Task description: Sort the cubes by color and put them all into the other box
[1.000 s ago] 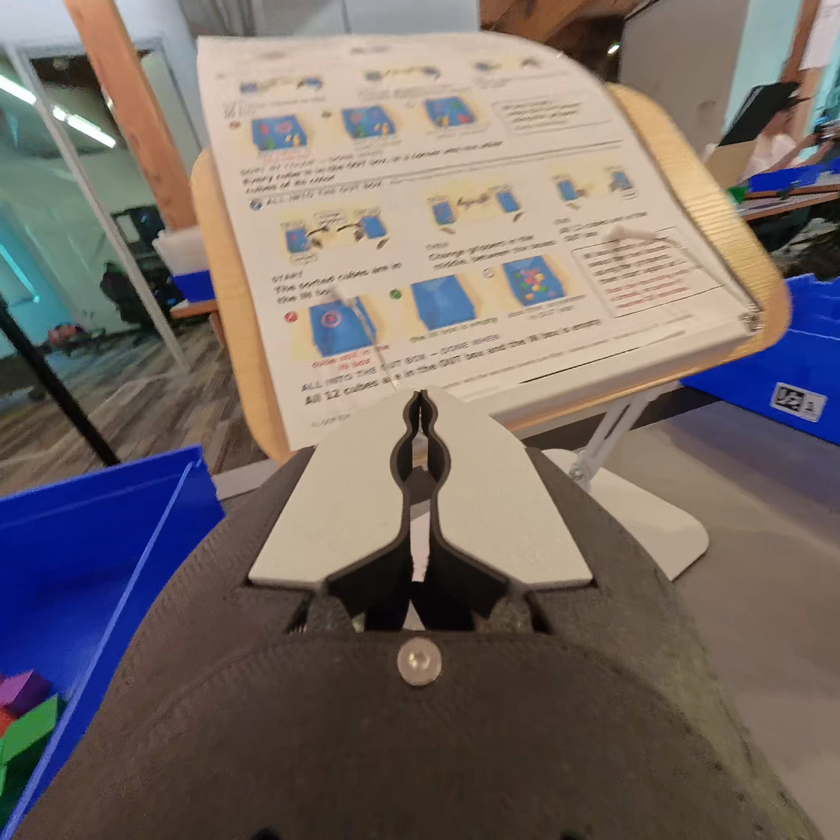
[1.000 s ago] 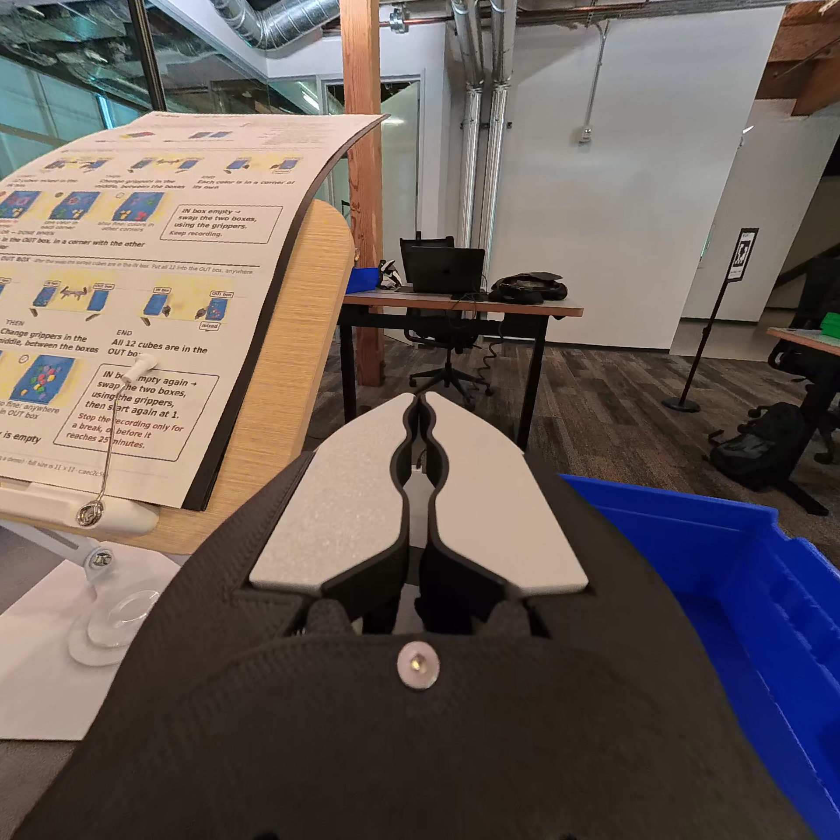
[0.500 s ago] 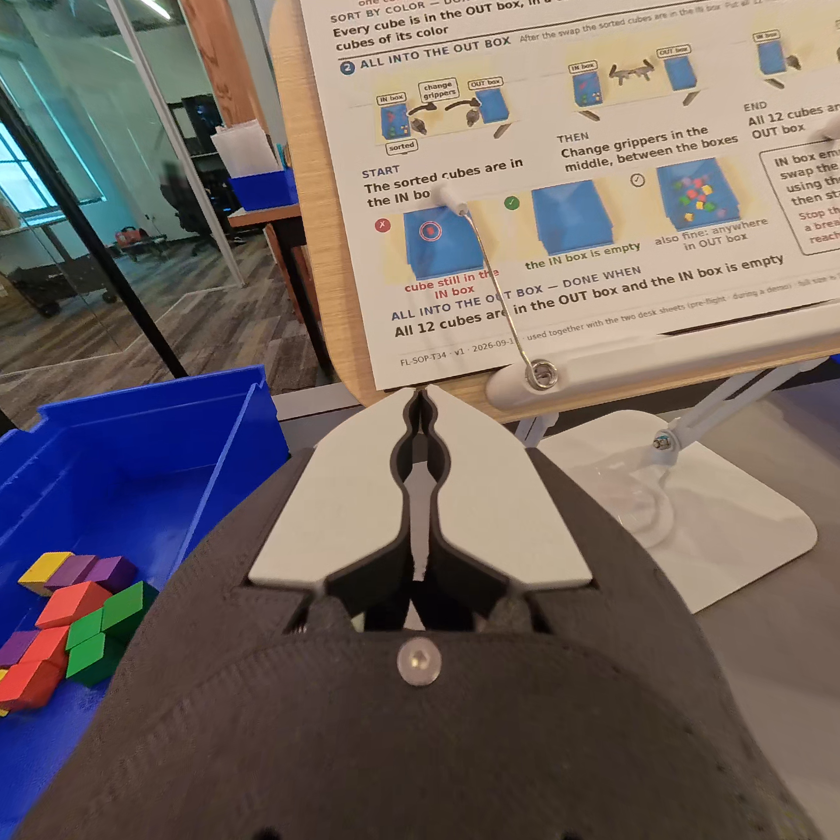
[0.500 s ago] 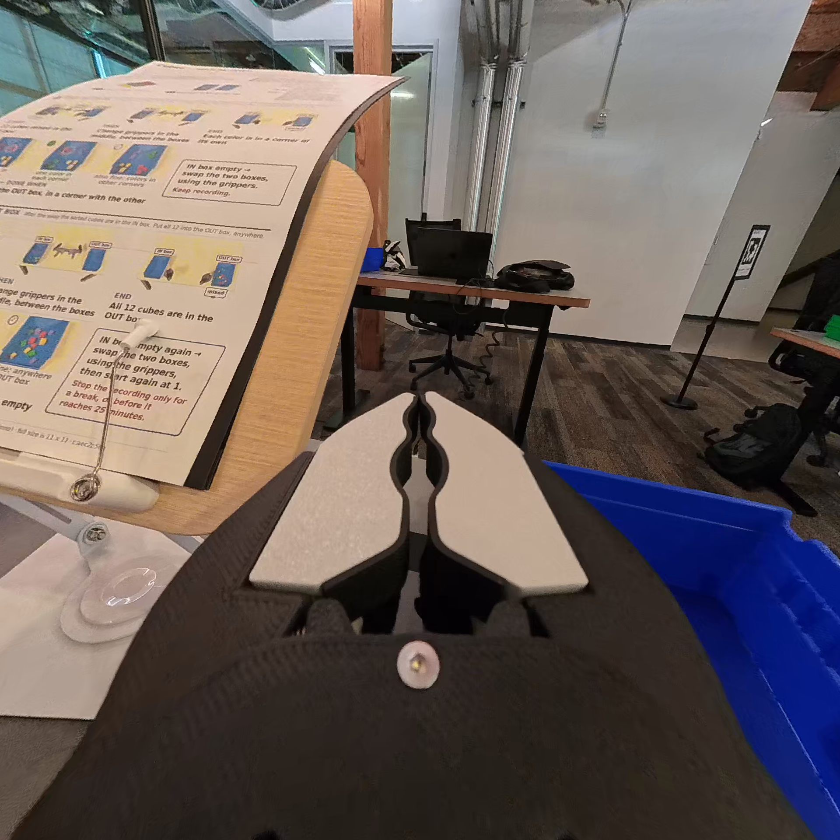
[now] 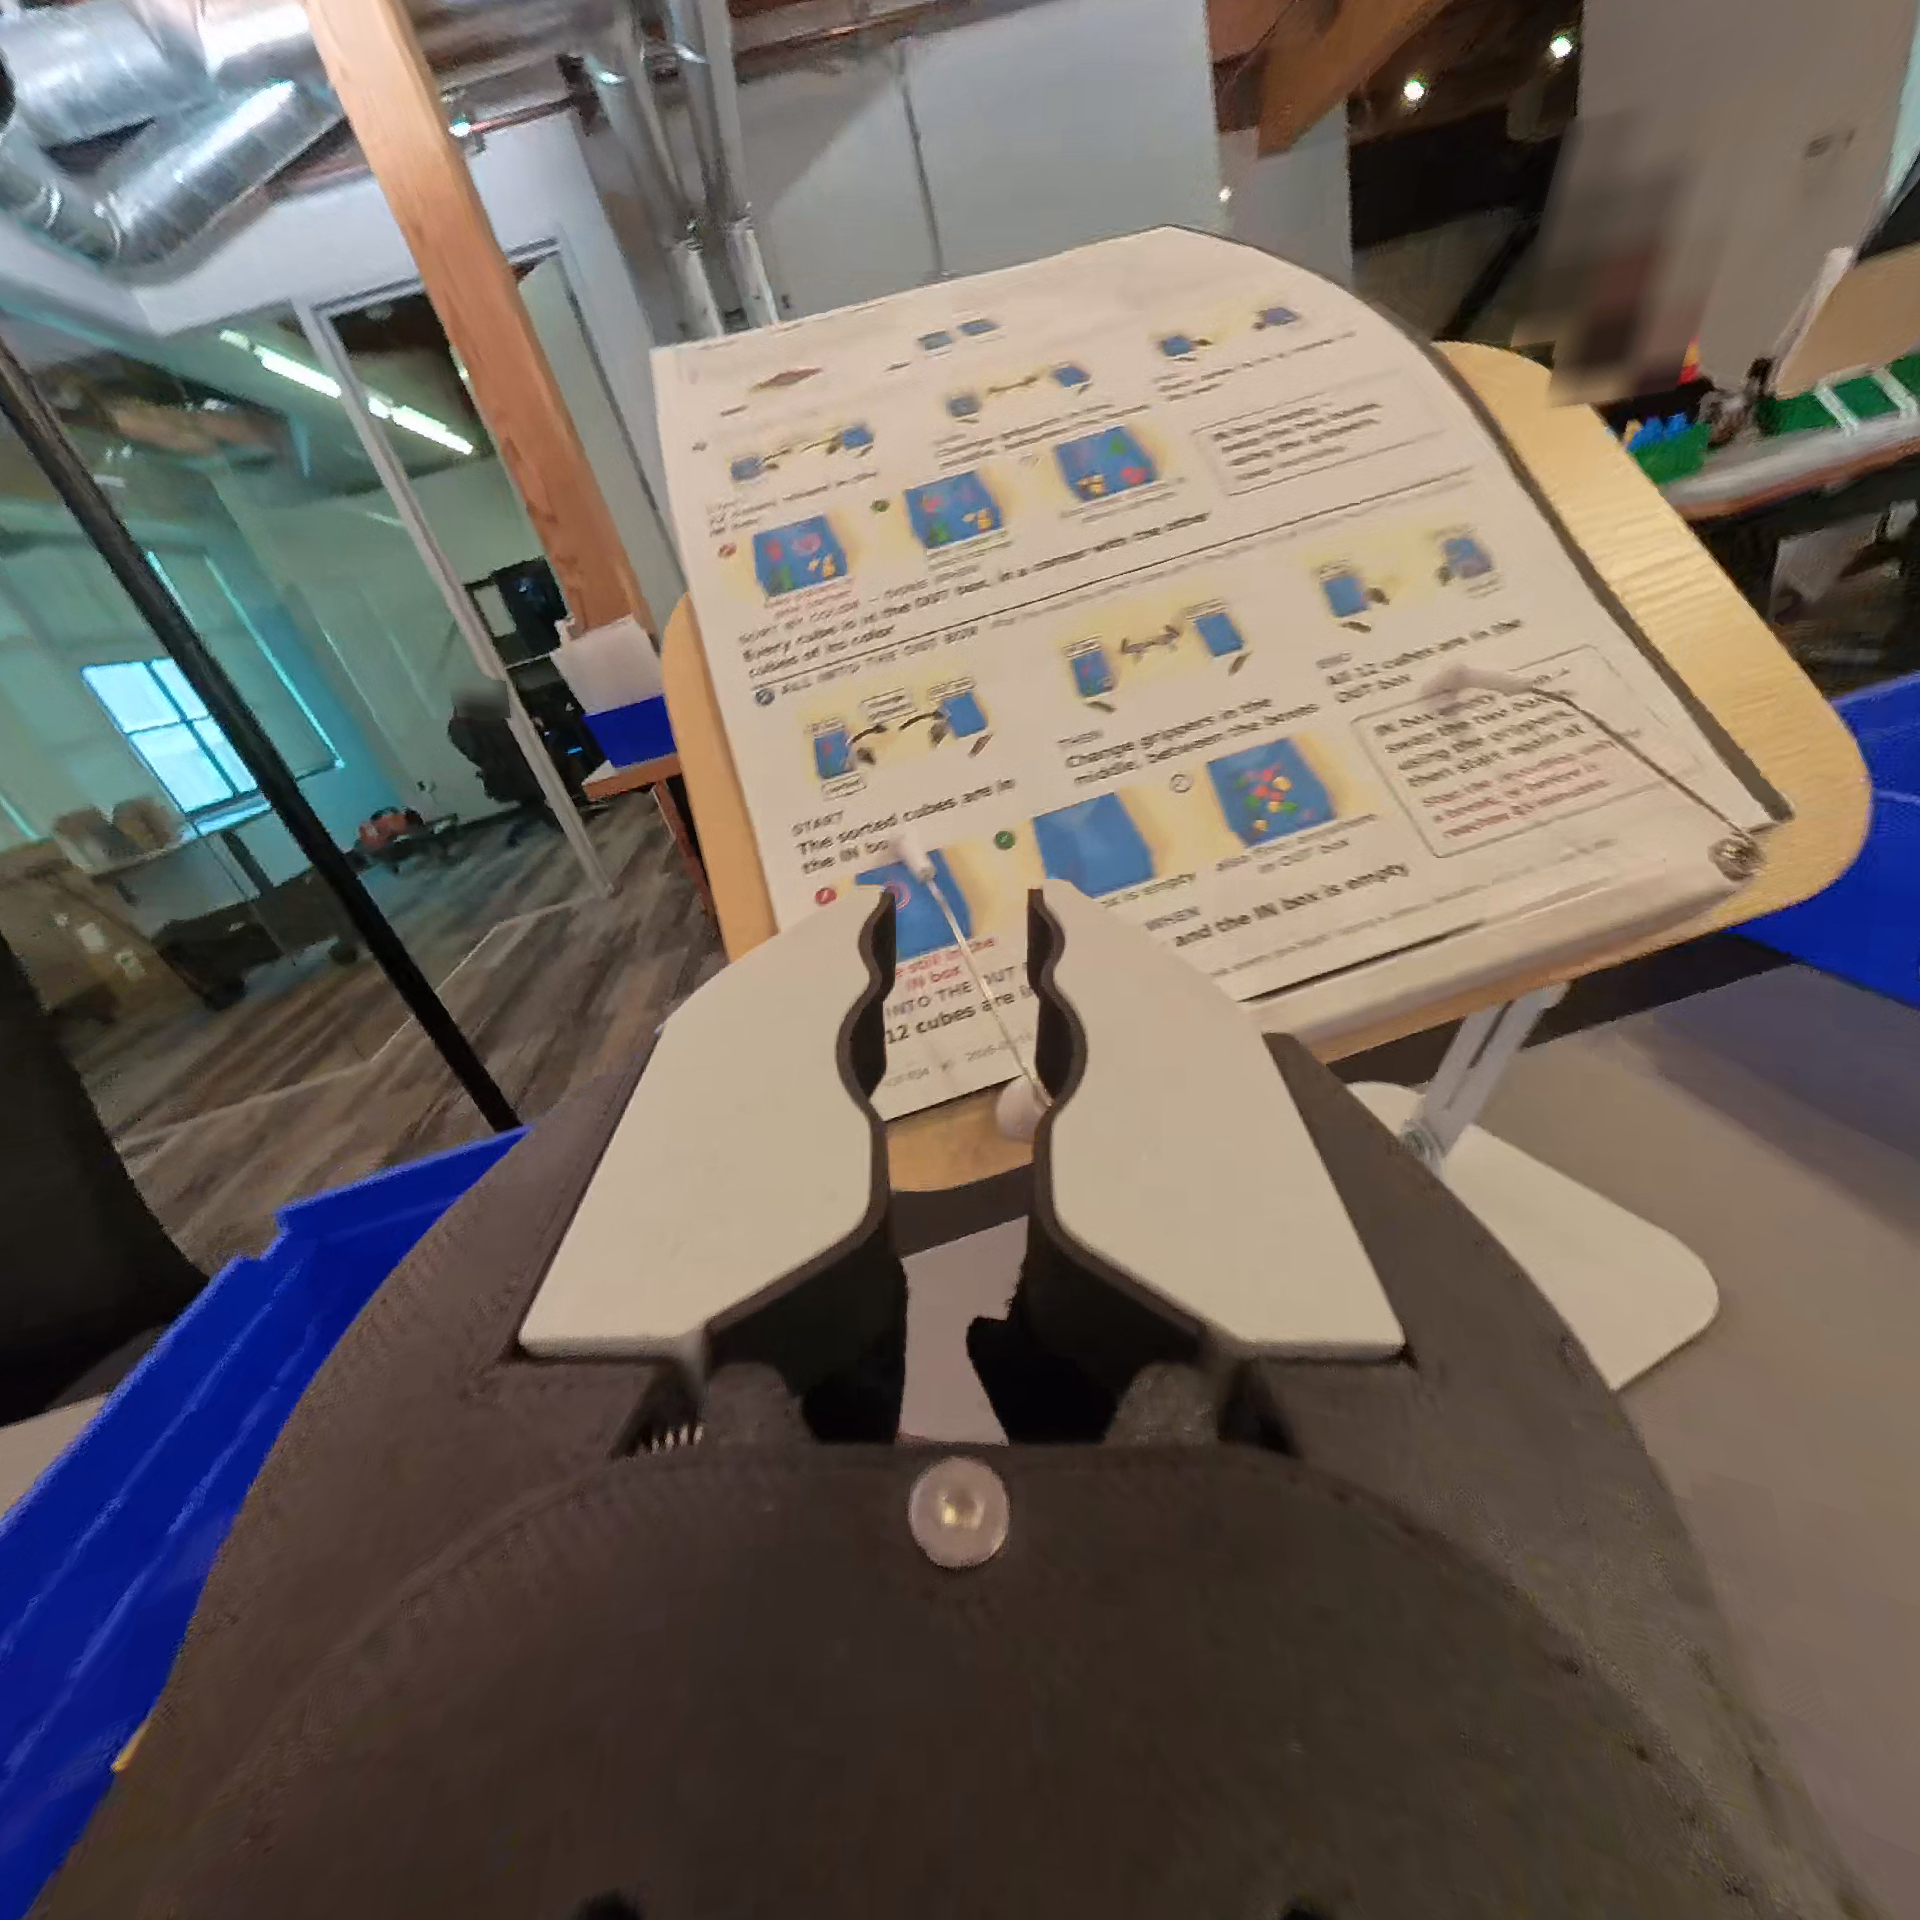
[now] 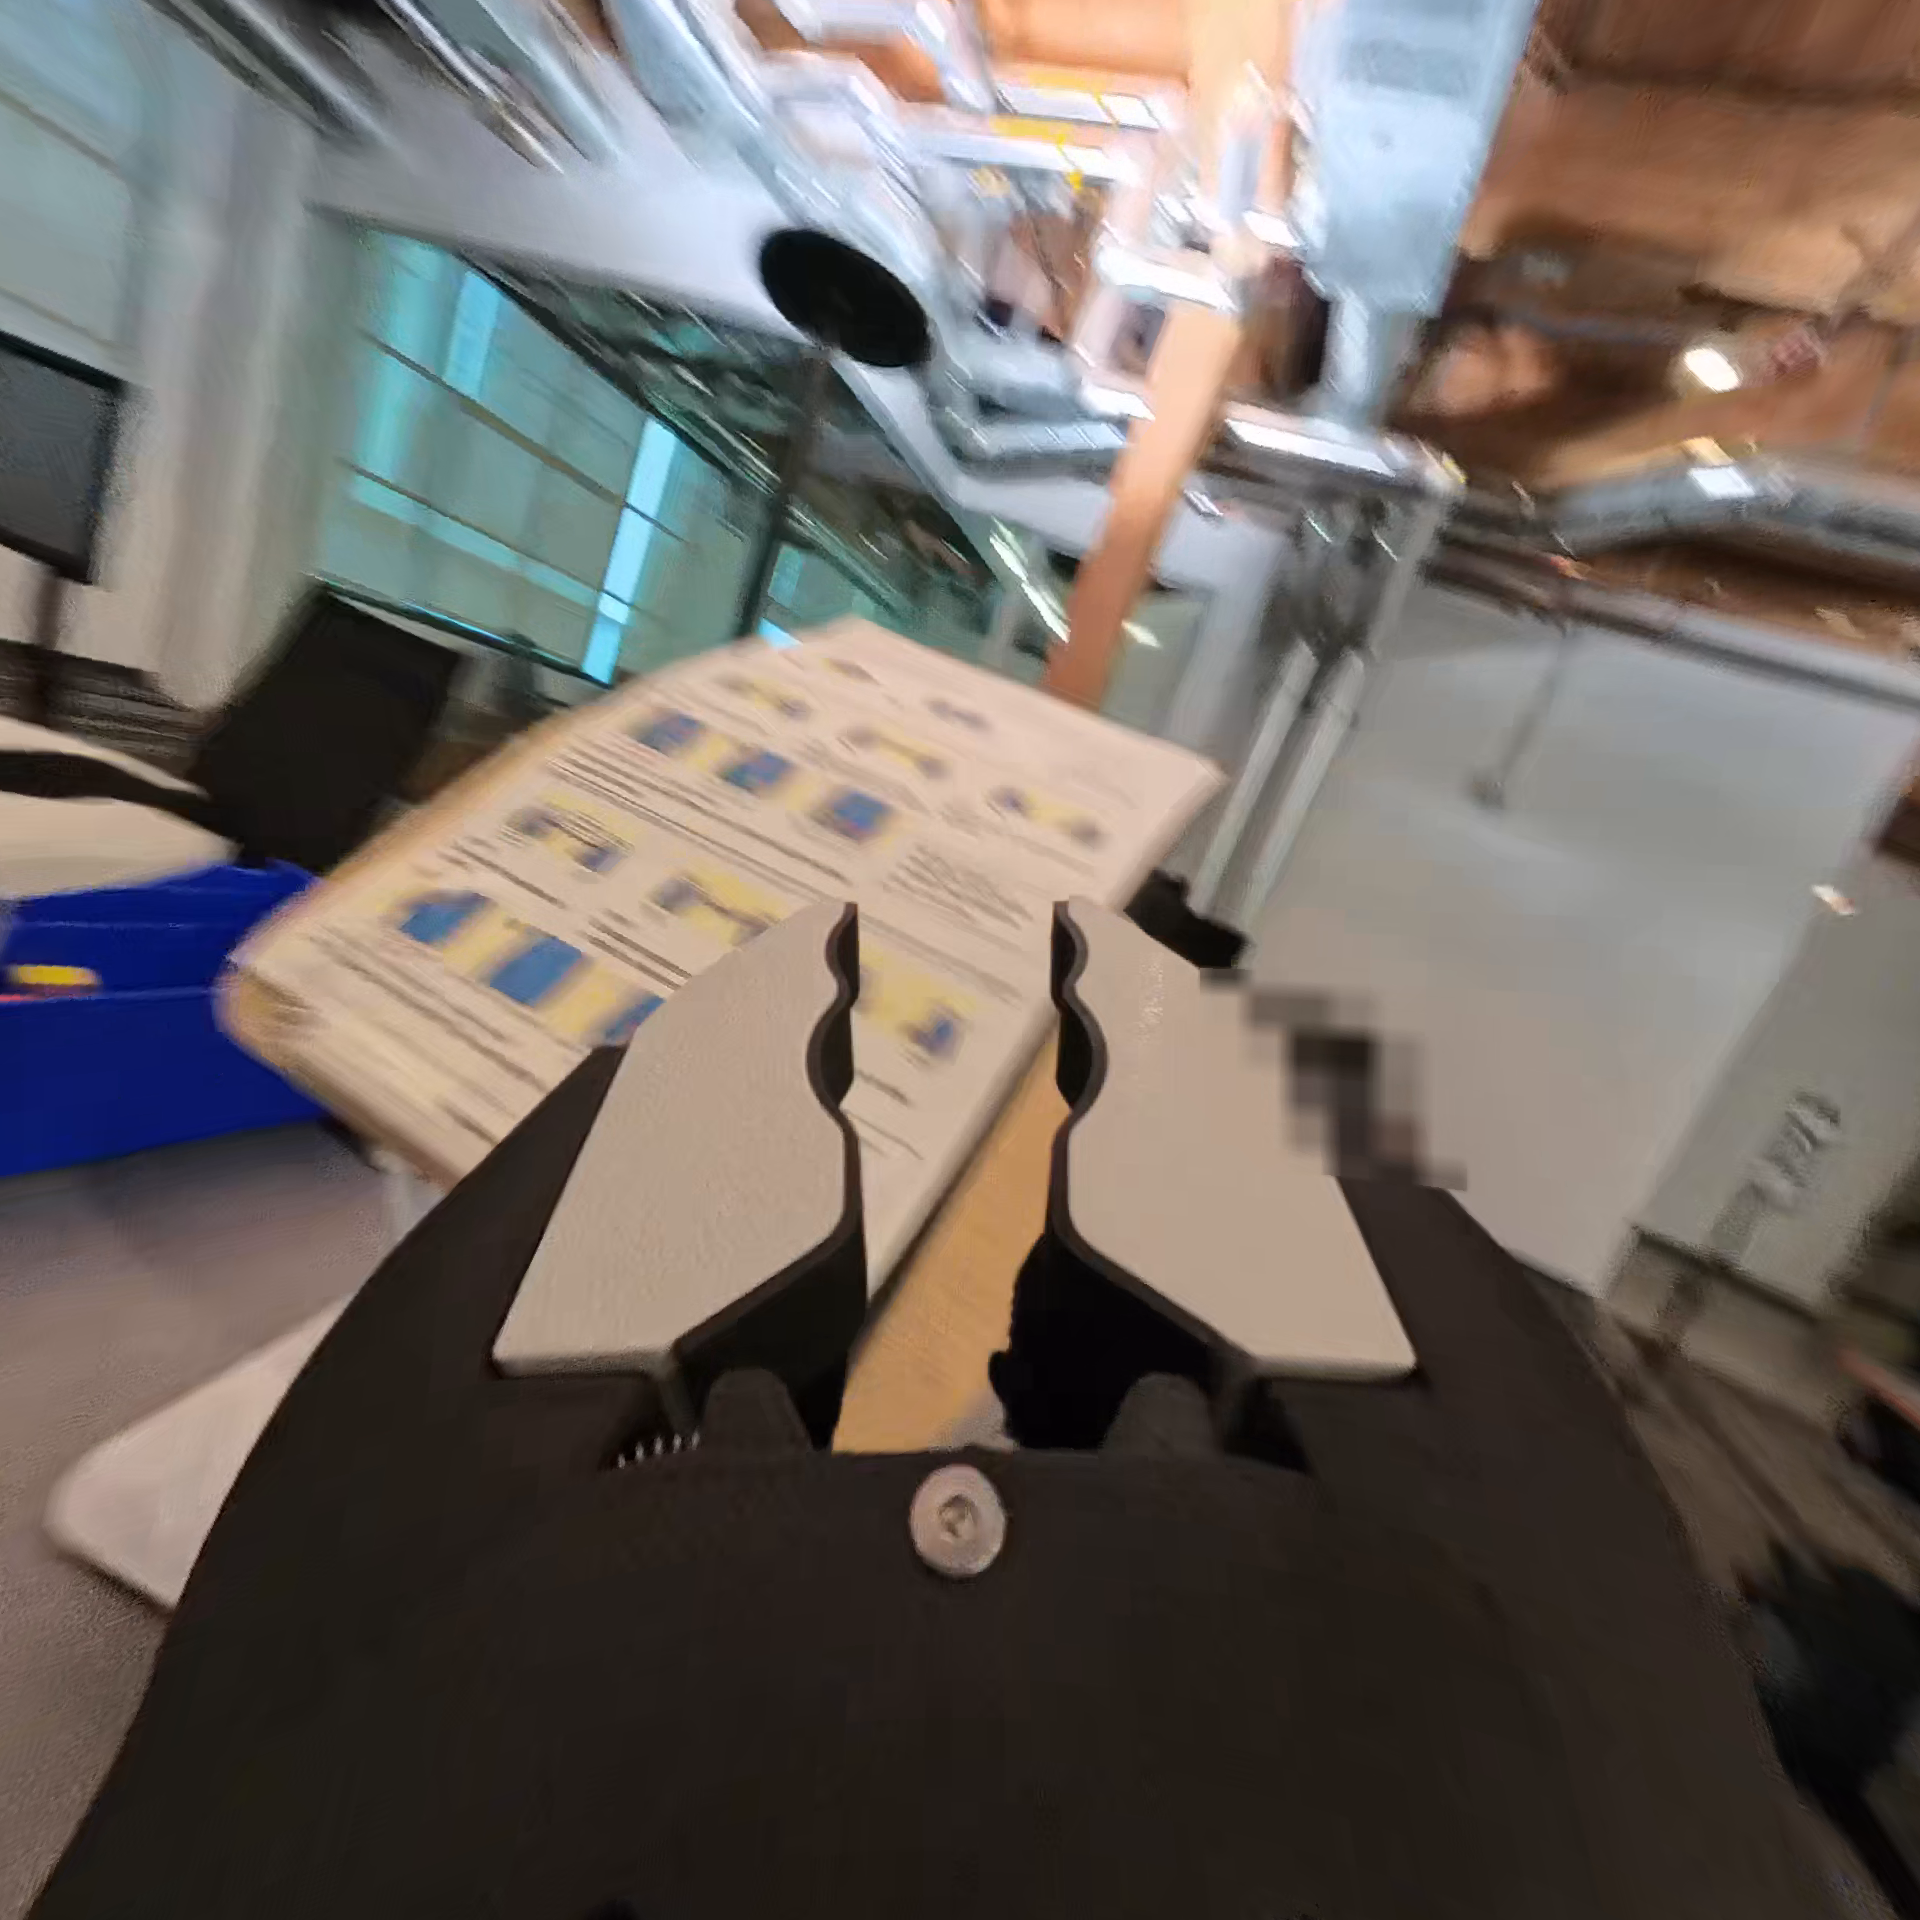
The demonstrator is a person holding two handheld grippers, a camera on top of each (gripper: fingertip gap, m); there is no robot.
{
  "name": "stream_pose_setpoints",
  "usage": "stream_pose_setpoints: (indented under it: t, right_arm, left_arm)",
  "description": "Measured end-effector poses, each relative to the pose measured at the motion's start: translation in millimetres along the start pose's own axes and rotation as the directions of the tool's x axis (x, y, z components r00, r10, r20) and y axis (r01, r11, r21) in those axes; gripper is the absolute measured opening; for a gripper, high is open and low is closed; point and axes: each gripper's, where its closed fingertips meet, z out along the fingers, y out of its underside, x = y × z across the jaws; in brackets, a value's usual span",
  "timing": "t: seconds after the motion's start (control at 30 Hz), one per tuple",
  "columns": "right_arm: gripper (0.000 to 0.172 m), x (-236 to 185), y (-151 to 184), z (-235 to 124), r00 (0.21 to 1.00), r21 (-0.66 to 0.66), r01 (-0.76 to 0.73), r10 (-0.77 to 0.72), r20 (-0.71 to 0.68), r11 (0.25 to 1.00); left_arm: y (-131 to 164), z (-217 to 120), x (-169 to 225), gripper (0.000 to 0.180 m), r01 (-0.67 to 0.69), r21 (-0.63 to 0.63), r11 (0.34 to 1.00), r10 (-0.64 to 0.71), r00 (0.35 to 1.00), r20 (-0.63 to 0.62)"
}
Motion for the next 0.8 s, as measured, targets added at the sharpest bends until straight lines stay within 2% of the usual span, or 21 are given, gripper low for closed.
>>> stream_pose_setpoints:
  t: [0.1,0.13,0.2,0.23,0.3,0.4,0.5,0.6,0.67,0.8]
  right_arm:
    - [0.036,-78.5,-69.9,-21.5,0.955,0.225,0.028,-0.093,0.281,0.974]
    - [0.038,-109.4,-84.4,-31.4,0.918,0.277,0.060,-0.162,0.362,0.959]
    - [0.038,-160.5,-99.9,-46.4,0.857,0.336,0.124,-0.271,0.438,0.934]
    - [0.029,-184.3,-102.7,-53.9,0.822,0.357,0.144,-0.313,0.476,0.923]
    - [0.001,-210.6,-104.7,-59.8,0.808,0.382,0.171,-0.351,0.473,0.908]
    - [0.000,-196.1,-93.5,-36.8,0.917,0.269,0.141,-0.228,0.328,0.953]
    - [0.000,-166.2,-58.7,-10.1,0.977,0.089,0.097,-0.112,0.179,0.991]
    - [0.000,-145.5,-16.1,8.5,0.989,-0.089,0.125,-0.117,0.091,0.988]
    - [0.000,-139.3,2.1,13.4,0.992,-0.156,0.116,-0.105,0.075,0.981]
    - [0.000,-132.3,34.3,20.0,0.980,-0.279,0.201,-0.189,0.069,0.939]
  left_arm:
    - [-3.5,-2.6,12.2,0.024,-0.086,-0.064,0.994,0.085,0.996,-0.020]
    - [-4.3,-3.8,14.9,0.024,-0.106,-0.070,0.992,0.104,0.994,-0.026]
    - [-5.1,-5.2,18.5,0.015,-0.165,-0.093,0.982,0.163,0.986,-0.029]
    - [-7.3,-6.5,20.1,0.002,-0.189,-0.081,0.979,0.187,0.982,-0.029]
    - [-10.6,-8.6,20.4,0.000,-0.208,-0.052,0.977,0.208,0.978,-0.014]
    - [-8.2,-8.2,25.7,0.000,-0.192,-0.067,0.979,0.190,0.981,-0.030]
    - [-11.0,-10.1,36.0,0.000,-0.224,-0.075,0.972,0.224,0.974,-0.014]
    - [-7.1,-10.7,55.8,0.000,-0.270,-0.097,0.958,0.267,0.963,-0.039]
    - [-3.7,-11.2,70.4,0.001,-0.292,-0.098,0.951,0.286,0.956,-0.066]
    - [-2.0,-12.5,85.4,0.000,-0.329,-0.090,0.940,0.323,0.943,-0.078]
